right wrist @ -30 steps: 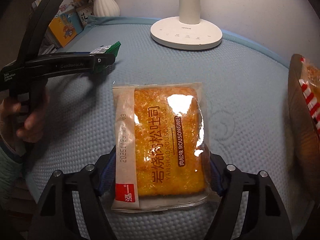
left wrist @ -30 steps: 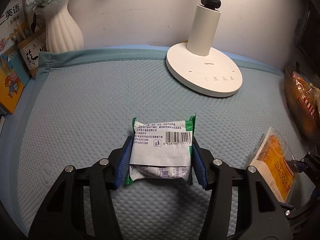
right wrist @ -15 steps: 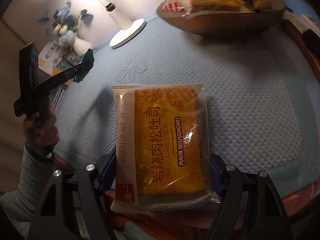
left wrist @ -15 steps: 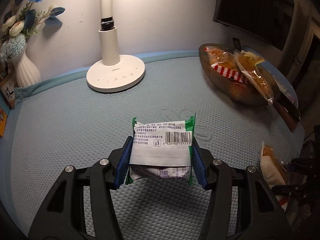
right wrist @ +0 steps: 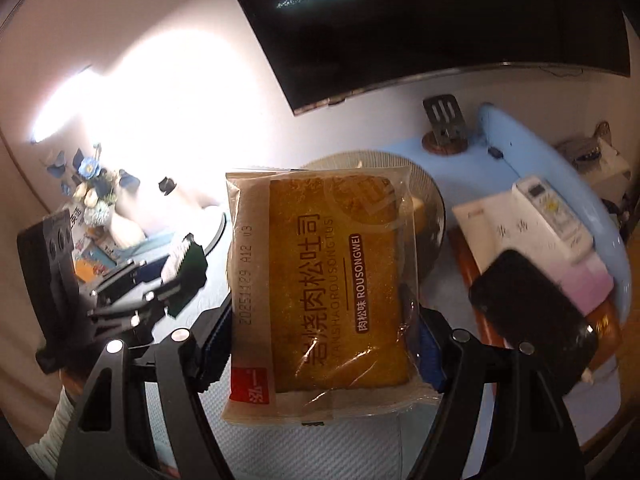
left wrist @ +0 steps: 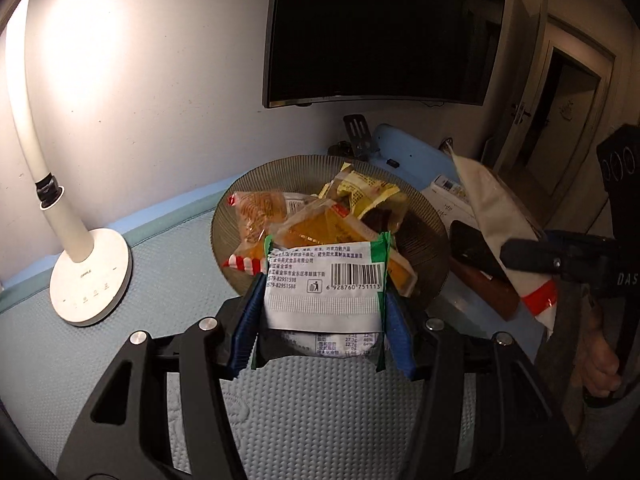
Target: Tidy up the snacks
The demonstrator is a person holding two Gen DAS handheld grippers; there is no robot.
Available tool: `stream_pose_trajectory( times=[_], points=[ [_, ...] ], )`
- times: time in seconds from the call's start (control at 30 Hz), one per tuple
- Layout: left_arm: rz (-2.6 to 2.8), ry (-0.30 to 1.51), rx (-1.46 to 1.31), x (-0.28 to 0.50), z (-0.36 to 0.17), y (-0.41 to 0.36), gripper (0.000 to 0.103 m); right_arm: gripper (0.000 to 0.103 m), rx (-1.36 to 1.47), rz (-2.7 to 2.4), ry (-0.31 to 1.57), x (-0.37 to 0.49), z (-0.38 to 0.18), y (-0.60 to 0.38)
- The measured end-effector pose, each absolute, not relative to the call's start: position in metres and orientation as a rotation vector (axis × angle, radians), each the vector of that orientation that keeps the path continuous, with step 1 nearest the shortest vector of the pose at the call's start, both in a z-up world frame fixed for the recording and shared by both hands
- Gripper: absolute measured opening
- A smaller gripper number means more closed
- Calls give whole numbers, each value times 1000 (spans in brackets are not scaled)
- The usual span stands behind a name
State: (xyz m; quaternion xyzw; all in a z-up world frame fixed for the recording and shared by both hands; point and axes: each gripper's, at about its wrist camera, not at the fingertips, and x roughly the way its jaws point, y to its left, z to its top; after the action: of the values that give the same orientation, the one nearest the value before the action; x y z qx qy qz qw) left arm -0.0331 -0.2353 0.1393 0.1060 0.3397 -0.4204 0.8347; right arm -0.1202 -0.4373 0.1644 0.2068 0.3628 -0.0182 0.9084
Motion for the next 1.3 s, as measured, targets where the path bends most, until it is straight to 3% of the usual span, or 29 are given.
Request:
stream_pose_trajectory(
  times=[0.37,0.4,0.43,0.5,0.9,1.3],
  points=[
    [-944,673,246,20,143,-284,57,77,540,-29,878,22,160,-474],
    [-938,672,253,23,142,-288,61,81,562,-15,887,28,156,-477],
    [-923,668,258,26,142,-291,71,82,585,-4,893,33,154,-481],
    [-898,667,246,34,140,-294,78,83,604,-5,878,31,154,-487],
    [-881,722,139,19,135,-229,85,84,589,45,858,-41,156,-470],
    [-679,695,-4,-31,138,-90,93,88,359,167,783,-98,180,-336]
  ],
)
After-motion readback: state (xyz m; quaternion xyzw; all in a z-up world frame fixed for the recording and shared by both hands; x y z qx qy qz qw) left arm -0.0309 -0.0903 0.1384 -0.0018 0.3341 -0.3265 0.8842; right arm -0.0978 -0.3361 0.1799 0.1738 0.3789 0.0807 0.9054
